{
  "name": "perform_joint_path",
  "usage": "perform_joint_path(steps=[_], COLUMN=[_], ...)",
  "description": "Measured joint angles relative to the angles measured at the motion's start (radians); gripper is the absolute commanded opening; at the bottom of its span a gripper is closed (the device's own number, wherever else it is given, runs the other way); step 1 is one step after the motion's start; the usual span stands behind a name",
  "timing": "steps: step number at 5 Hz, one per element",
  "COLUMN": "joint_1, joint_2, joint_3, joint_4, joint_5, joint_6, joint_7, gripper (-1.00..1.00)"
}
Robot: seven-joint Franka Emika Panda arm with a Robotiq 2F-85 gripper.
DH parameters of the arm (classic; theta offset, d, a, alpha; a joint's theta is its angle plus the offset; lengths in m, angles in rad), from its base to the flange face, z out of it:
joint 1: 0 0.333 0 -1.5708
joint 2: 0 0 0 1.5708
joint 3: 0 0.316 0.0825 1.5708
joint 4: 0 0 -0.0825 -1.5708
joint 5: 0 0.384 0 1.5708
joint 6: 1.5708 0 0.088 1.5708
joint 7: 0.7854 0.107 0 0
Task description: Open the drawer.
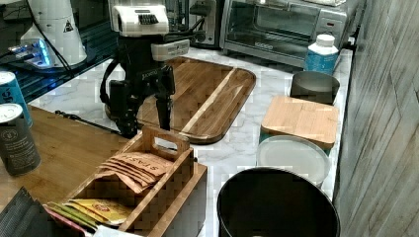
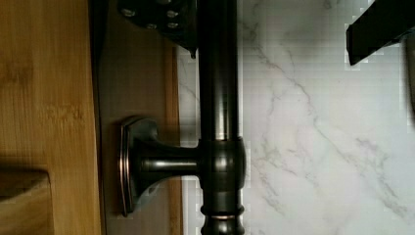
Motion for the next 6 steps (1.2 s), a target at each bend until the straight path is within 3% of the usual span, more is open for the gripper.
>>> perform_joint_path(steps=[3, 6], joint_1=[-0.012, -0.029], joint_2=[0.001, -0.023], joint_3=[0.001, 0.039], joint_4=[0.051, -0.004], joint_5=[0.113, 0.204], joint_6=[-0.125, -0.056], joint_7=[-0.004, -0.058], gripper=[1.0, 1.0])
